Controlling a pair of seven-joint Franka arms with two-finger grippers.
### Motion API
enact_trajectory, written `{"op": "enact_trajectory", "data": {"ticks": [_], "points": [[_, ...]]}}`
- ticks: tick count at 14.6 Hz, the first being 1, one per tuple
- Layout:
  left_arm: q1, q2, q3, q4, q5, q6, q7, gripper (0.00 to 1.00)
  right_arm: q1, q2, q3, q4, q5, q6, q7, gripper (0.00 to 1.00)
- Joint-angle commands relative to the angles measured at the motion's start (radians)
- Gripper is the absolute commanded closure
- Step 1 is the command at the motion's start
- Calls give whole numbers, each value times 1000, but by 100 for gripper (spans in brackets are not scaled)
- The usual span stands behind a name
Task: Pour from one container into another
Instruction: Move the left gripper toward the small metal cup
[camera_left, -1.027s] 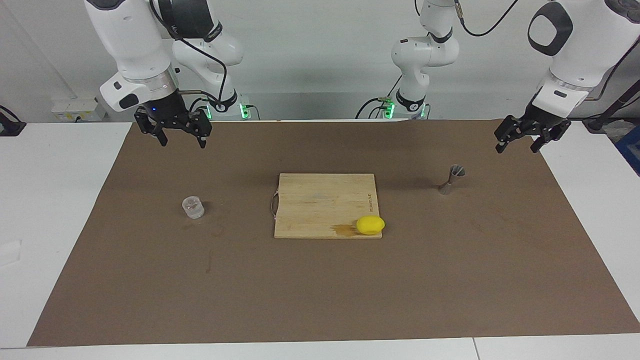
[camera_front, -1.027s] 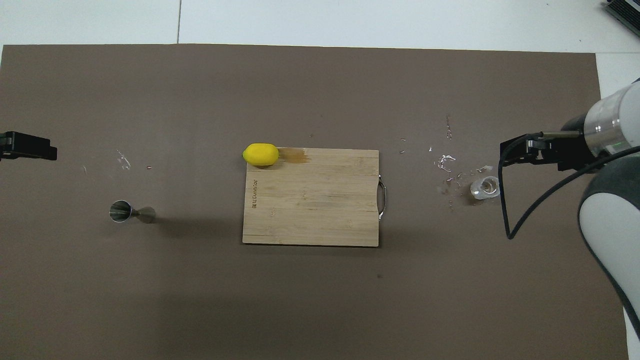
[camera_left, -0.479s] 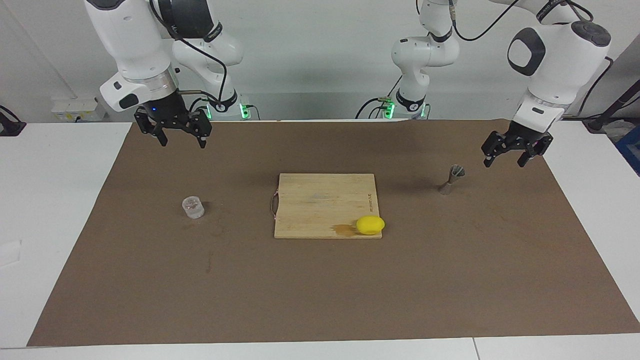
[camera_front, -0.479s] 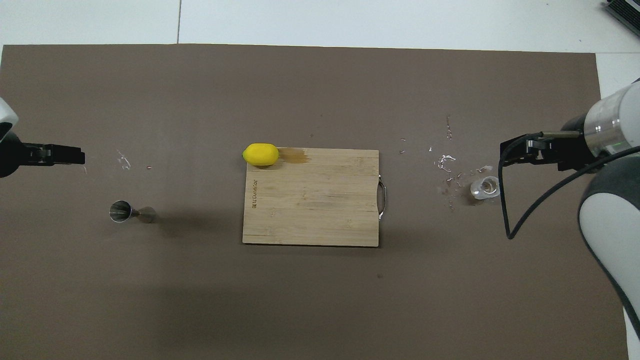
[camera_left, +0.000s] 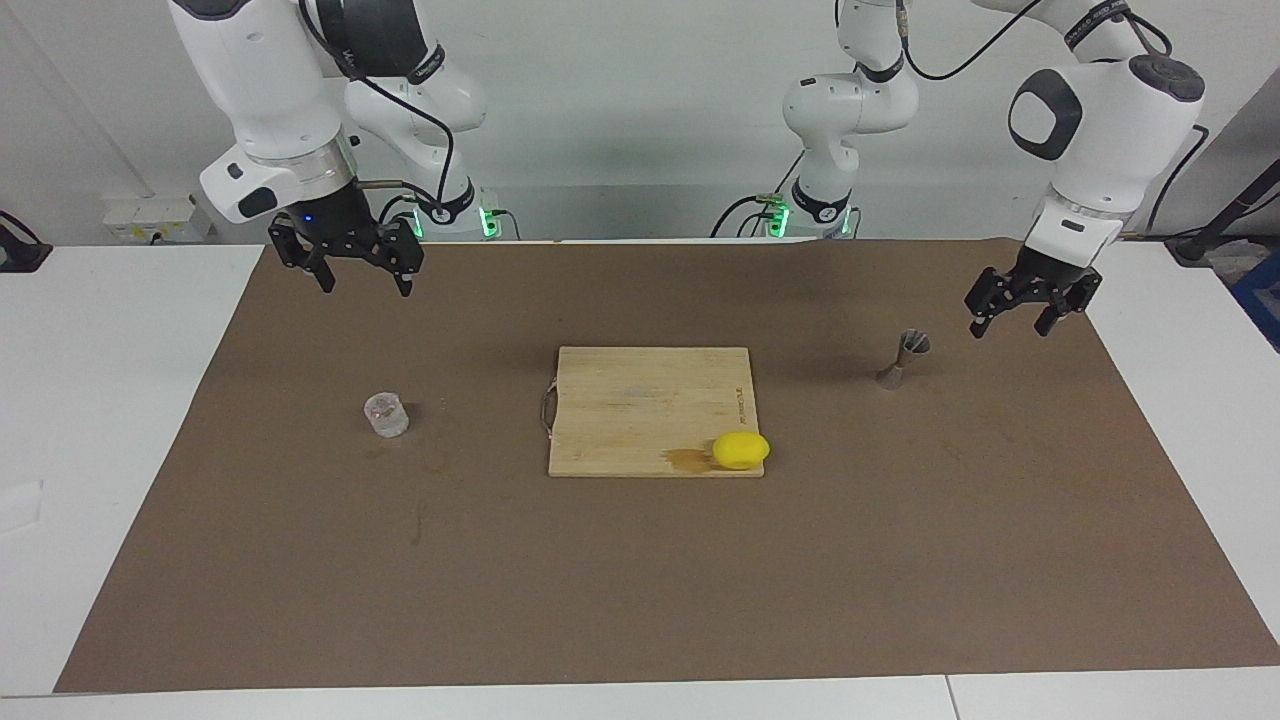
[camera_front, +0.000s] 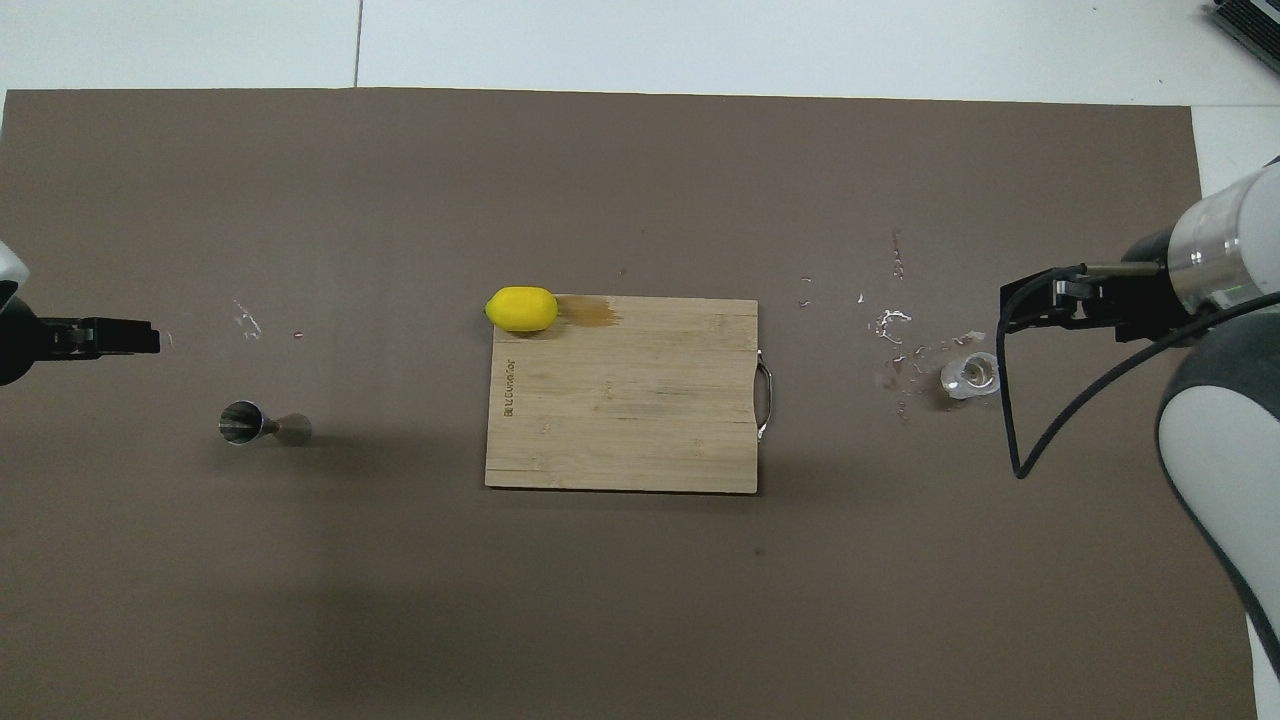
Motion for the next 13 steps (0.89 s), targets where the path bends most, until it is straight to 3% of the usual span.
{"op": "enact_trajectory", "data": {"ticks": [1, 8, 13], "points": [[12, -29, -9, -2, 10, -81, -3, 0, -16, -8, 4, -11, 24, 1, -31, 0], [-89, -31, -17, -3, 10, -103, 0, 0, -16, -8, 4, -11, 24, -6, -31, 0], [-86, -49, -14, -43, 8, -98, -14, 0, -16, -8, 4, -11, 24, -5, -31, 0]]}}
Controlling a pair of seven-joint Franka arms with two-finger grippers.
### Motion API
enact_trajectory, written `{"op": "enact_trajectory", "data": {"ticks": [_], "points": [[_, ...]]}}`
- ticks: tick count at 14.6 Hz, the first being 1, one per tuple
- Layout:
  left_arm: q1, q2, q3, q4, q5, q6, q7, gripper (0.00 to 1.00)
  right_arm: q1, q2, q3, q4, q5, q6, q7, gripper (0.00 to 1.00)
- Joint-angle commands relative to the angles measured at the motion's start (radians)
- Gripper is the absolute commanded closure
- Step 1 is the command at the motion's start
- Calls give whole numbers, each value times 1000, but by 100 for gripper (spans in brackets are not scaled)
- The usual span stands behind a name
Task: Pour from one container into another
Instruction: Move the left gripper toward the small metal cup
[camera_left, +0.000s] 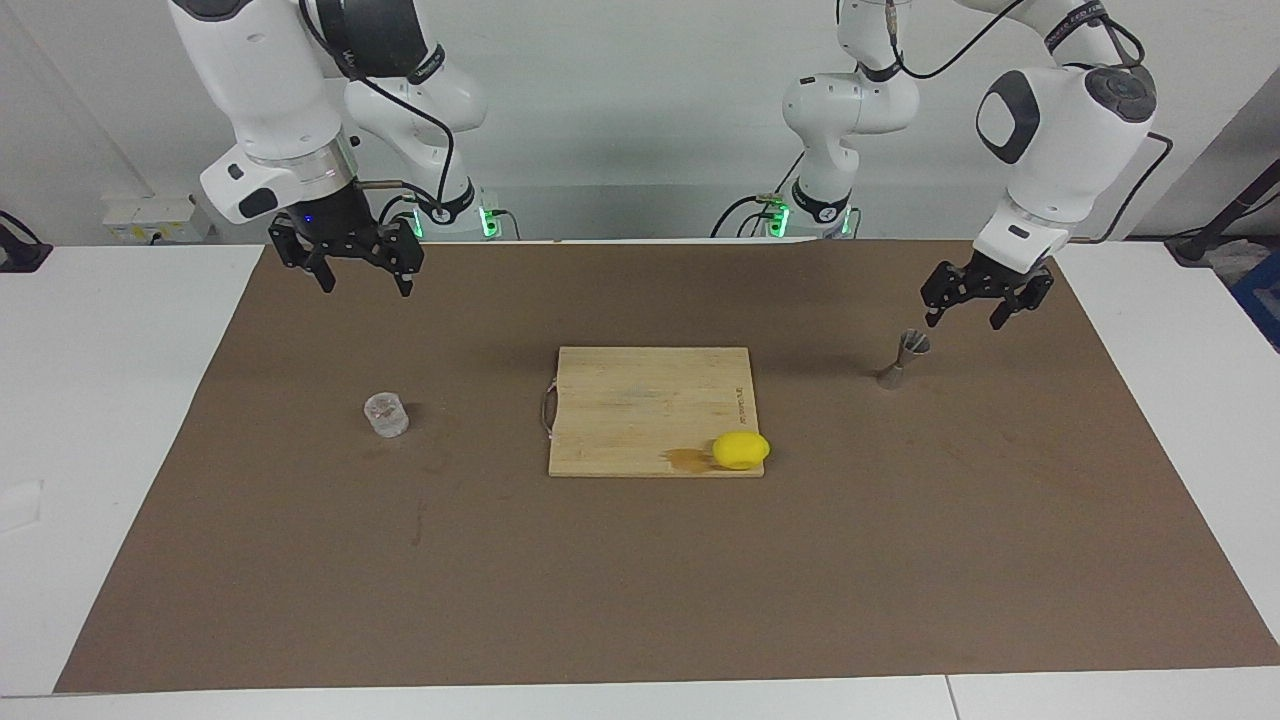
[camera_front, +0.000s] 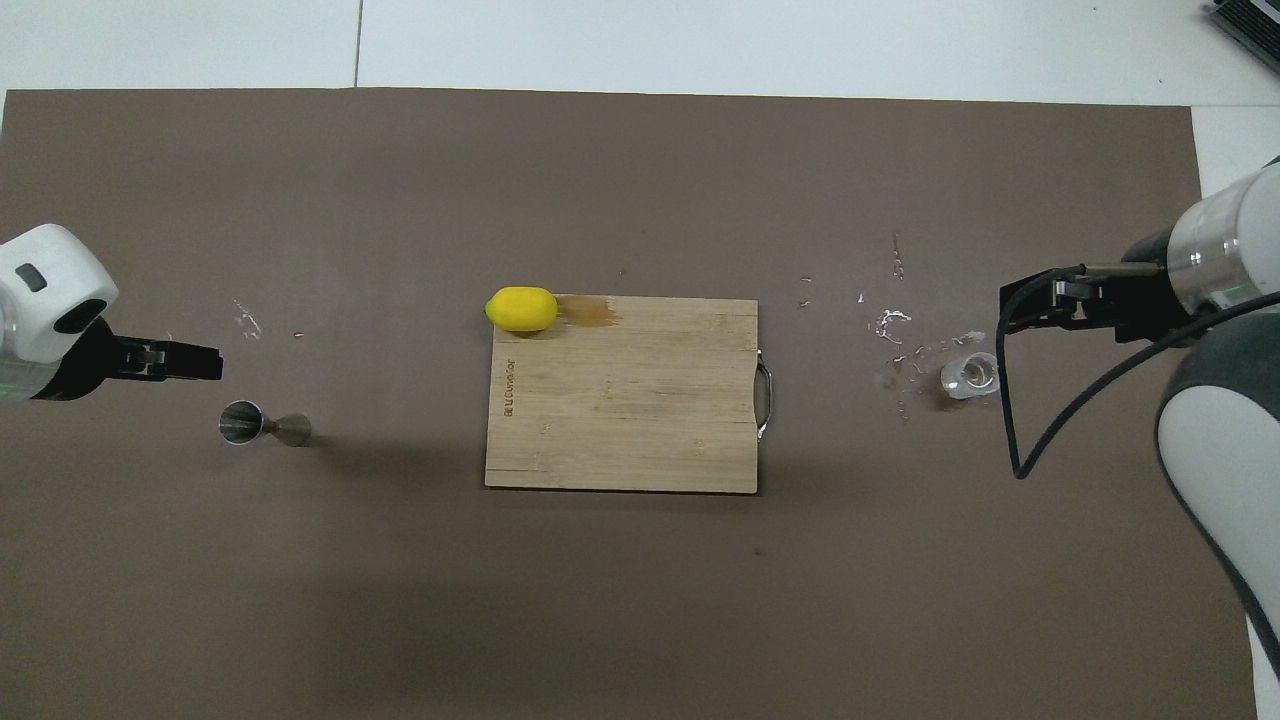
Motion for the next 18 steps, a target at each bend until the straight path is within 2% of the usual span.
{"op": "enact_trajectory", "data": {"ticks": [1, 3, 4, 8, 14, 18], "points": [[0, -40, 10, -57, 8, 5, -11, 0, -16, -8, 4, -11, 24, -6, -31, 0], [12, -39, 12, -52, -30, 7, 9, 0, -16, -8, 4, -11, 24, -6, -31, 0], [33, -33, 13, -54, -99, 10, 45, 0, -16, -8, 4, -11, 24, -6, -33, 0], [116, 18, 13, -51, -294, 6, 392, 0, -16, -8, 4, -11, 24, -6, -36, 0], [231, 116, 13, -19, -584, -59, 753, 0, -16, -8, 4, -11, 24, -4, -27, 0], [325, 275, 13, 81, -704, -219, 1137, 0, -16, -8, 4, -11, 24, -8, 31, 0]]}}
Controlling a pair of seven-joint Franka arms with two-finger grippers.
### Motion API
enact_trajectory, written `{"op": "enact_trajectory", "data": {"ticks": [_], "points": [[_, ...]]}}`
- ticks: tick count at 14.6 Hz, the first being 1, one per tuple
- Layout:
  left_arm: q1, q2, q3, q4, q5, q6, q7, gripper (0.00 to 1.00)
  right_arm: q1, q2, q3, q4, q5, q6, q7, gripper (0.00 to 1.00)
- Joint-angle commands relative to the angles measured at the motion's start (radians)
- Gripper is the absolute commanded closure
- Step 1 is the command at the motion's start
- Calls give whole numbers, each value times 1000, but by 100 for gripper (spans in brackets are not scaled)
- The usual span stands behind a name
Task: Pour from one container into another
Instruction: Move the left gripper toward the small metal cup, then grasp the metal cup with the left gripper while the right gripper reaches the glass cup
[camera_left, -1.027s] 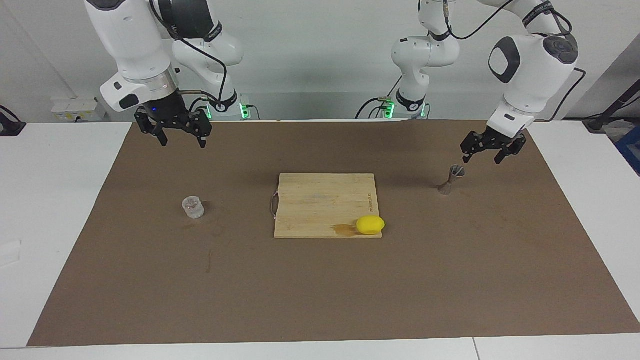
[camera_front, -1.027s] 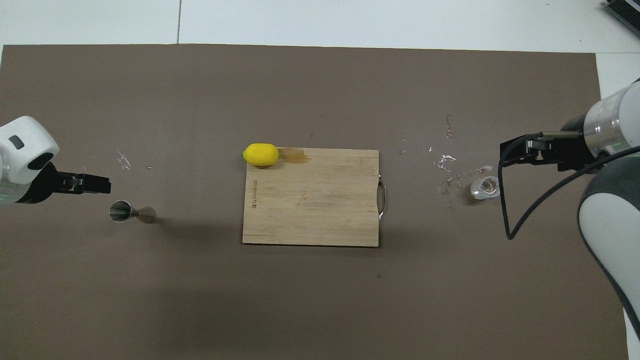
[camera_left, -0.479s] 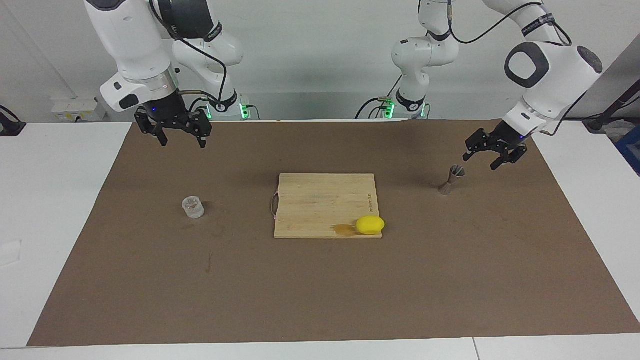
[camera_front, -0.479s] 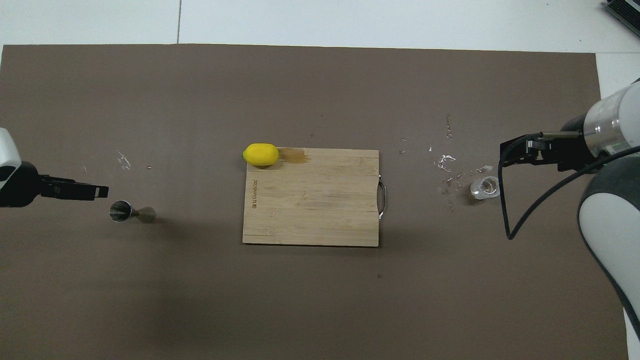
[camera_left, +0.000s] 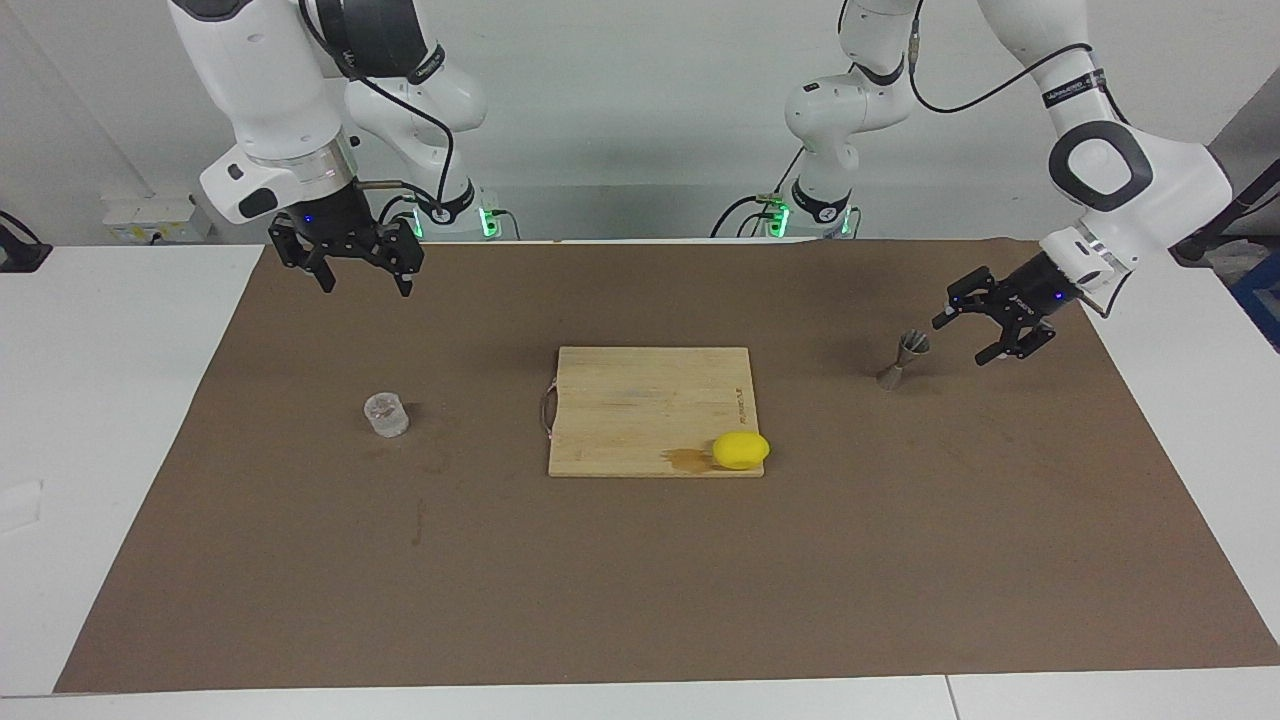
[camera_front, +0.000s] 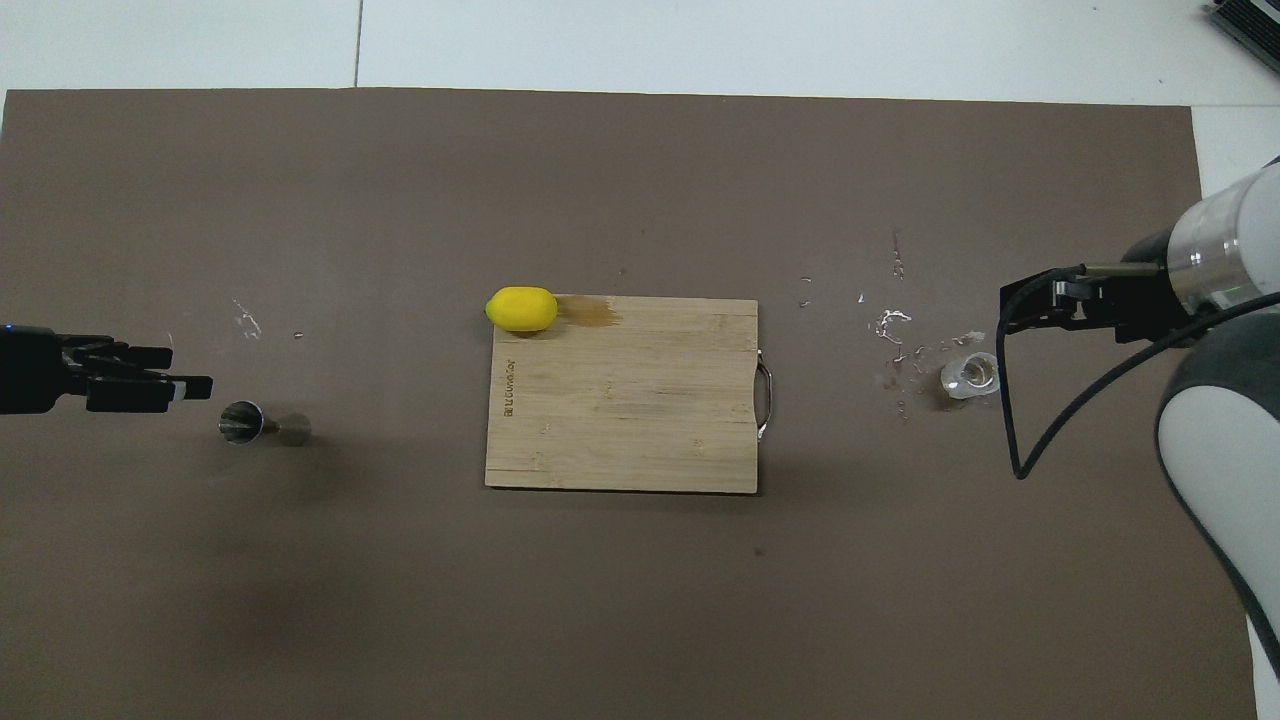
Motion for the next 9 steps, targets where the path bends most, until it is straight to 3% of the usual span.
{"op": "enact_trajectory", "data": {"ticks": [1, 5, 7, 9], "points": [[72, 149, -7, 122, -73, -141, 240, 0, -14, -8, 4, -10, 24, -9, 60, 0], [141, 234, -7, 124, -222, -264, 551, 0, -8, -8, 4, -10, 24, -1, 174, 0], [146, 243, -6, 104, -248, -266, 763, 0, -6, -5, 4, -9, 24, 8, 276, 0], [172, 246, -6, 83, -248, -279, 821, 0, -2, -5, 6, -9, 24, 12, 367, 1]]}}
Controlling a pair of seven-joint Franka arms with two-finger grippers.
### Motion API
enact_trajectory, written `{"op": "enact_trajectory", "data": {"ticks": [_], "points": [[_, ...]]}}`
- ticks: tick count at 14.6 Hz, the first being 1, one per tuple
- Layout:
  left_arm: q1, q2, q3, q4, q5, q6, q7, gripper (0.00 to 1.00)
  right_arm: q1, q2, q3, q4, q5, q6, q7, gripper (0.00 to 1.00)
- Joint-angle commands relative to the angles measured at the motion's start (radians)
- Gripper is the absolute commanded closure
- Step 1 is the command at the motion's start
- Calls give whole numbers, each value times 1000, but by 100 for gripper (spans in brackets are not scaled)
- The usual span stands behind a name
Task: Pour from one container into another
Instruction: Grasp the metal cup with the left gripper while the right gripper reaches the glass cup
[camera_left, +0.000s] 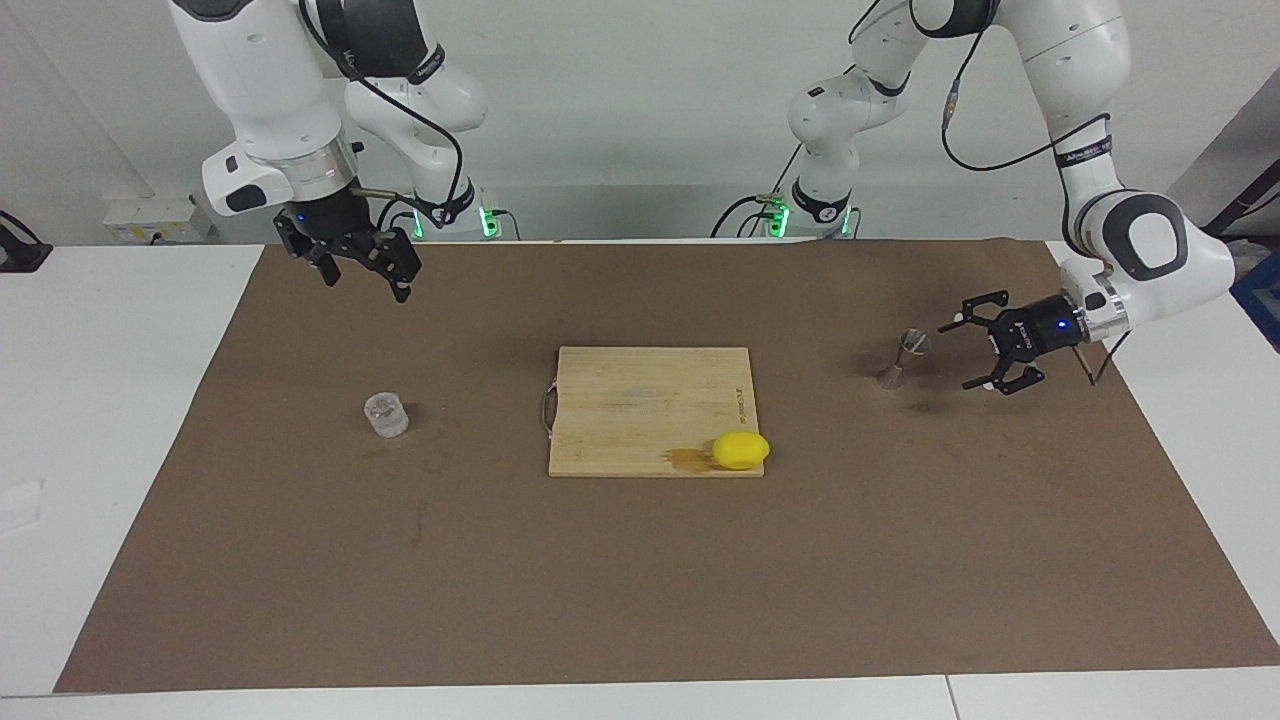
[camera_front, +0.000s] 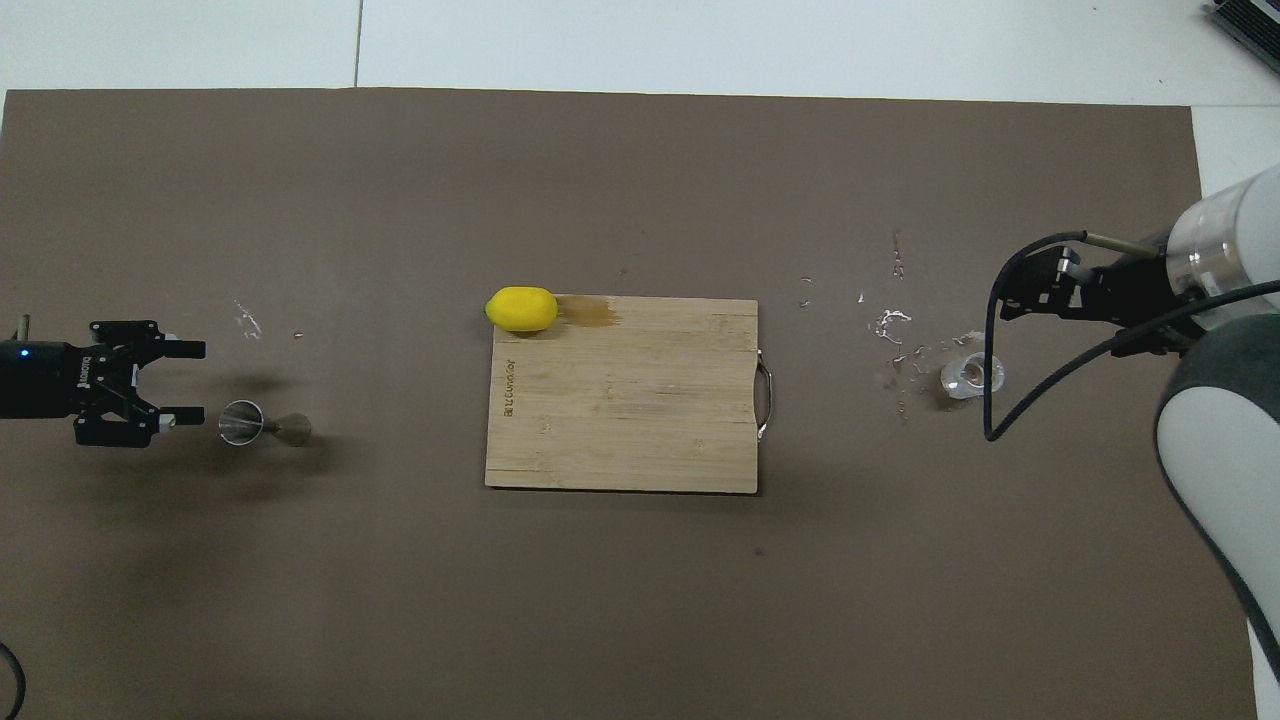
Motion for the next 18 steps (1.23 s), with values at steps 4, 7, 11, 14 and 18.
{"op": "enact_trajectory", "data": {"ticks": [4, 7, 11, 14, 18], "points": [[85, 119, -3, -5, -93, -175, 305, 0, -6, -3, 5, -10, 49, 18, 296, 3], [111, 139, -4, 5, -93, -226, 361, 0, -15, 3, 5, -10, 76, 24, 460, 3], [107, 207, -4, -9, -165, -307, 587, 0, -56, 24, 3, -12, 164, 27, 578, 4], [98, 210, -6, -12, -214, -303, 600, 0, -82, 41, 3, -21, 191, 44, 672, 4], [61, 212, -6, -29, -250, -309, 602, 0, -144, 43, 3, -90, 268, 131, 746, 5]]}}
